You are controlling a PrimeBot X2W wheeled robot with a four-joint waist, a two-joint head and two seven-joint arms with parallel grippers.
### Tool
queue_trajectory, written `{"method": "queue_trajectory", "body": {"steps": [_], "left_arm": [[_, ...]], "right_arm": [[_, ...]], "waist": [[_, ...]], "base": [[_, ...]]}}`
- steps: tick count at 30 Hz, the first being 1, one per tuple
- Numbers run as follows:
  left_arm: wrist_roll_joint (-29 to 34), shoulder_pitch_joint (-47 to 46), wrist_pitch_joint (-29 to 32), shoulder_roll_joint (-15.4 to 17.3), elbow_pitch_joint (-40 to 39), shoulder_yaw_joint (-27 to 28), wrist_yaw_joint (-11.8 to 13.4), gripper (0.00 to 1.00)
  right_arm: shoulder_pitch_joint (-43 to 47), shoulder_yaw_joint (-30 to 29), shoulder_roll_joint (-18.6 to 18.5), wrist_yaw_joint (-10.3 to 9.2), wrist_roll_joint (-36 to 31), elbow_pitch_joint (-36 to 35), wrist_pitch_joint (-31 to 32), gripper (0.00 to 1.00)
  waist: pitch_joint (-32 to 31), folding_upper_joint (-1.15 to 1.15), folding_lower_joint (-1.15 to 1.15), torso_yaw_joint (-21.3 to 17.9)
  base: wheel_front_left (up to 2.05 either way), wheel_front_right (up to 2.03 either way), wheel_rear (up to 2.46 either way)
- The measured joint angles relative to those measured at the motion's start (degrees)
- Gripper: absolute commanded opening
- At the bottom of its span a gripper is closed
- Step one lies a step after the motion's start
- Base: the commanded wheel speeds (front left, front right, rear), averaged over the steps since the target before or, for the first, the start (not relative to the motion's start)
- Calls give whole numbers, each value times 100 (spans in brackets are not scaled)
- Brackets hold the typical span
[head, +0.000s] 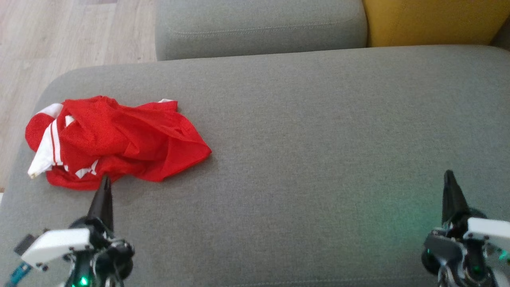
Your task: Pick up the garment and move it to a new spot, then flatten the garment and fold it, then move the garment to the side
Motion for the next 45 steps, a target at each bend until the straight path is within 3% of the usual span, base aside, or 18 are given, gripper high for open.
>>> {"method": "queue_trajectory", "body": {"steps": [1,6,26,36,45], "left_arm": [[-1,26,-5,-7,74,-5,0,100],[-4,395,-18,-83,404,-20,8,100],[159,386,-319,-79,109,13,8,100],[453,366,-511,-75,-105,259,7,100],[1410,230,-628,-76,-531,290,159,100]], "right_arm": [[21,5,3,0,1,73,0,100],[296,24,30,0,0,391,-9,100],[301,149,30,0,-282,198,-322,100],[224,170,27,0,-1391,24,-475,100],[16,199,5,0,-2664,-303,-628,100]], "waist": [[0,0,0,0],[-3,0,0,-3],[-42,0,0,-12],[-57,0,0,-15],[-46,0,0,-37]], "base": [[0,0,0],[0,0,0],[0,0,0],[0,0,0],[0,0,0]]}}
